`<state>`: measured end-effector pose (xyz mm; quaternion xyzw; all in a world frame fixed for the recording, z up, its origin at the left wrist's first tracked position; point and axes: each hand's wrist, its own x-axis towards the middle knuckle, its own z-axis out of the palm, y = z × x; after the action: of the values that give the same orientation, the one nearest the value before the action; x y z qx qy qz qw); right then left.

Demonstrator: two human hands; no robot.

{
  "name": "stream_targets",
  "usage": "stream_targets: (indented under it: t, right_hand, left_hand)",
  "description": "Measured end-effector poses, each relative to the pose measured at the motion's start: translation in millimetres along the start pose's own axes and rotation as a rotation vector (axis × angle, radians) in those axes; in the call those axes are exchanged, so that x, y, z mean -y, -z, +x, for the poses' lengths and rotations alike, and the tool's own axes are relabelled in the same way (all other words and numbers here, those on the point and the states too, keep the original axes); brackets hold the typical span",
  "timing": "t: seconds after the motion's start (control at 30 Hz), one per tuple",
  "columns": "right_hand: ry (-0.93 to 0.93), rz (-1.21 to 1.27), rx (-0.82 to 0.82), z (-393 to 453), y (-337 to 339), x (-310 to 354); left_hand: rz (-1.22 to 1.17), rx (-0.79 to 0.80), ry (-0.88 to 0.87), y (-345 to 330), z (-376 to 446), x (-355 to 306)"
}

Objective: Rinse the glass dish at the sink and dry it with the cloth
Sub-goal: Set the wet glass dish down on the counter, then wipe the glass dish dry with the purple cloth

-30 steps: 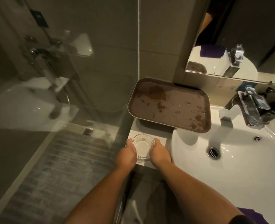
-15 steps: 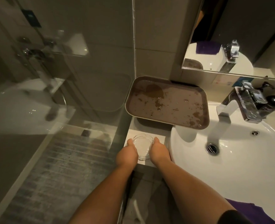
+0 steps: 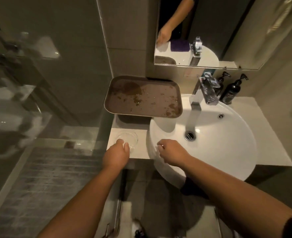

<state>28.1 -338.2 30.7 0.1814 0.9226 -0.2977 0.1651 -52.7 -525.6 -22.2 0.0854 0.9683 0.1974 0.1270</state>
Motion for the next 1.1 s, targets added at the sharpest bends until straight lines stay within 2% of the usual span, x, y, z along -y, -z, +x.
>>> stream_targets:
  t: [0.13,0.3,0.47,0.63,0.87,1.0,1.1]
  right_hand:
    - [-0.006,-0.188,-0.083,-44,44,-75]
    - [0.042,-0.322,-0.009,-89,63,-145]
    - [0.305,-0.425,0.083,-118,52,-176]
    - [0.411,-0.466,0.100,-113,25,-187]
    - [0.438,-0.401,-0.089,-109,4,-202]
    - [0.451,-0.307,0.020,-115,22,-202]
    - [0.340,-0.046,0.216,-126,55,-194]
  left_hand:
    - [0.120,0.003,-0.242,-3,-32,-45]
    - [0.142,0.060,-0.523,-25,-93,-102]
    - [0.420,0.158,-0.892,-60,-124,-138]
    - [0.535,0.279,-0.874,-79,-126,-153]
    - [0.414,0.176,-0.860,-81,-129,-153]
    - [0.254,0.203,-0.802,-75,-131,-145]
    - [-0.126,0.278,-0.549,-62,-147,-137]
